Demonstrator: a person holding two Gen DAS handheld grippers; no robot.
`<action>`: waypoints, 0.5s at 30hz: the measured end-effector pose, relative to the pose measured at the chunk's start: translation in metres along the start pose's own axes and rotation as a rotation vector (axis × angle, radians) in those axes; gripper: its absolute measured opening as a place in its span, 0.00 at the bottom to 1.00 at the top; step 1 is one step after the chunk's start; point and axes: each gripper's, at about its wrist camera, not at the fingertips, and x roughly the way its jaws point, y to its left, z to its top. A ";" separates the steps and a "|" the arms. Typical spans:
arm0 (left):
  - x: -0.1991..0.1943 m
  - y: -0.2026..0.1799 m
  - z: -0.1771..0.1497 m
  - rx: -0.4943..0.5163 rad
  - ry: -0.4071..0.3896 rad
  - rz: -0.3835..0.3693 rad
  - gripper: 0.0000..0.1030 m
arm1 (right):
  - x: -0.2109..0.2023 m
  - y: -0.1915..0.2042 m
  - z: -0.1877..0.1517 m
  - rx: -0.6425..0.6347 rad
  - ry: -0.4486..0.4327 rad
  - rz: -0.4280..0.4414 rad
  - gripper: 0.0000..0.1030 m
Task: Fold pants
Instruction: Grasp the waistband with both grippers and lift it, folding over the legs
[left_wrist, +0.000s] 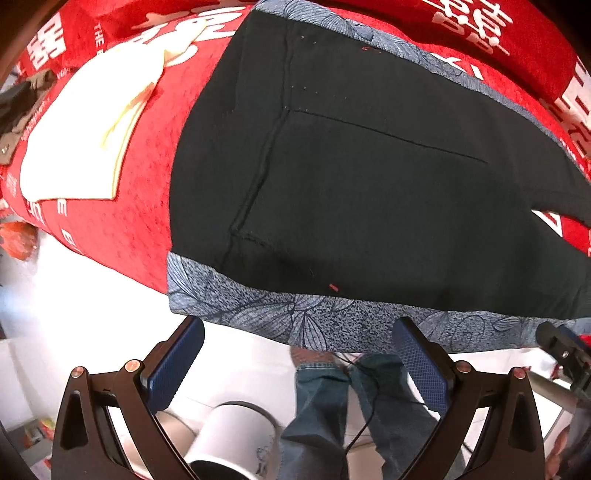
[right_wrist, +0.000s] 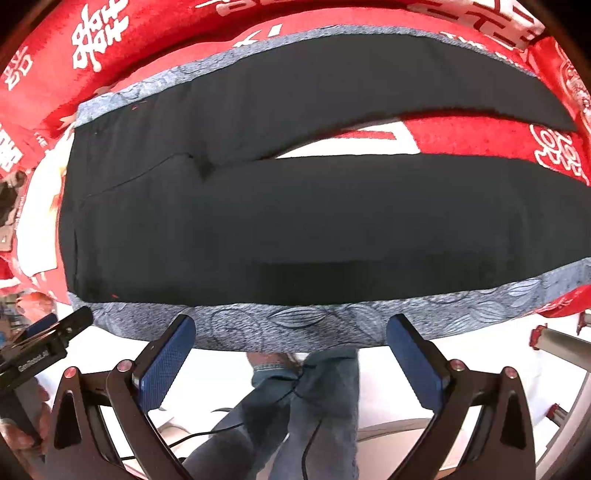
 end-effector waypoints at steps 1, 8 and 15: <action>0.002 0.002 -0.002 -0.009 0.001 -0.014 0.99 | 0.002 0.000 -0.002 0.006 0.006 0.024 1.00; 0.020 0.020 -0.025 -0.078 0.002 -0.185 0.99 | 0.033 -0.001 -0.024 0.109 0.084 0.316 1.00; 0.049 0.041 -0.041 -0.176 0.031 -0.355 0.99 | 0.095 0.008 -0.050 0.217 0.183 0.492 0.76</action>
